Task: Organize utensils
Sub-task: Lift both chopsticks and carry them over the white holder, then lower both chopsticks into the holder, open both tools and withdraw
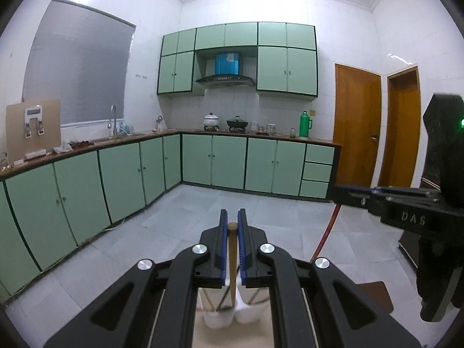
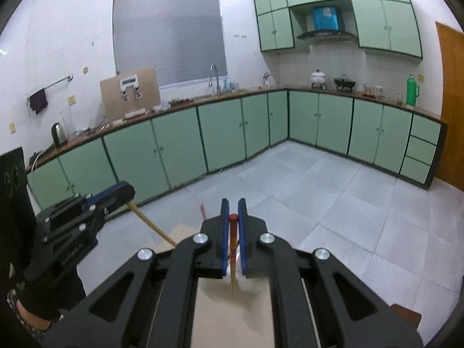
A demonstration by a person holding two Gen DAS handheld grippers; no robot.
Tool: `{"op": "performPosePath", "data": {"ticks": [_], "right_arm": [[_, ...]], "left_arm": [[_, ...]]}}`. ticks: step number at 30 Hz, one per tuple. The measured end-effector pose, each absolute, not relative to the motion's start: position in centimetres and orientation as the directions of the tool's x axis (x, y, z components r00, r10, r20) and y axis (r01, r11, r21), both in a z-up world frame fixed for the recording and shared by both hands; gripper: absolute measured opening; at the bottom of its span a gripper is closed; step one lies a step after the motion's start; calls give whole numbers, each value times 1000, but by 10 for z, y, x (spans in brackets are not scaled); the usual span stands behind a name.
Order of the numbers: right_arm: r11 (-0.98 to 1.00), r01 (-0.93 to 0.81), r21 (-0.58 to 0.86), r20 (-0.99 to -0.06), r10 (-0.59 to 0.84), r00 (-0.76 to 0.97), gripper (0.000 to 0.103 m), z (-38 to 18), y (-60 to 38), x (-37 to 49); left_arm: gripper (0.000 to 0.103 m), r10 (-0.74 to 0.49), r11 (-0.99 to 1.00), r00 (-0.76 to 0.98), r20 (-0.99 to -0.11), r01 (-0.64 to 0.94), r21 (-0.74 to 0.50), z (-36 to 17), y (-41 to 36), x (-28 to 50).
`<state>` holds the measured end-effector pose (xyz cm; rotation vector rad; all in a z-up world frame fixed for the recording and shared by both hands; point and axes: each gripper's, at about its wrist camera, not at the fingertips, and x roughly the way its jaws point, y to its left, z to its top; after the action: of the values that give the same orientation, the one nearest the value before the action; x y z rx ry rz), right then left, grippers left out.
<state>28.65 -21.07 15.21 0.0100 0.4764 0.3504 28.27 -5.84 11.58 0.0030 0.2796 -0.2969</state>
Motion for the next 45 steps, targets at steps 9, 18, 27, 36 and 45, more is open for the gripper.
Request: {"op": "performPosePath", "data": {"ticks": [9, 18, 27, 36, 45], "right_arm": [[958, -269, 95, -446, 283, 849, 5, 121, -217, 349], [957, -261, 130, -517, 290, 805, 5, 59, -208, 379], [959, -267, 97, -569, 274, 775, 5, 26, -192, 386], [964, -255, 81, -600, 252, 759, 5, 6, -188, 384], [967, -235, 96, -603, 245, 759, 9, 9, -196, 380]], "left_arm": [[7, -255, 965, 918, -304, 262, -17, 90, -69, 335], [7, -239, 967, 898, -369, 254, -8, 52, -73, 368], [7, -229, 969, 871, -434, 246, -17, 20, -73, 385], [7, -217, 971, 850, -480, 238, -17, 1, -73, 391], [7, -213, 973, 844, -493, 229, -27, 1, -67, 389]]}}
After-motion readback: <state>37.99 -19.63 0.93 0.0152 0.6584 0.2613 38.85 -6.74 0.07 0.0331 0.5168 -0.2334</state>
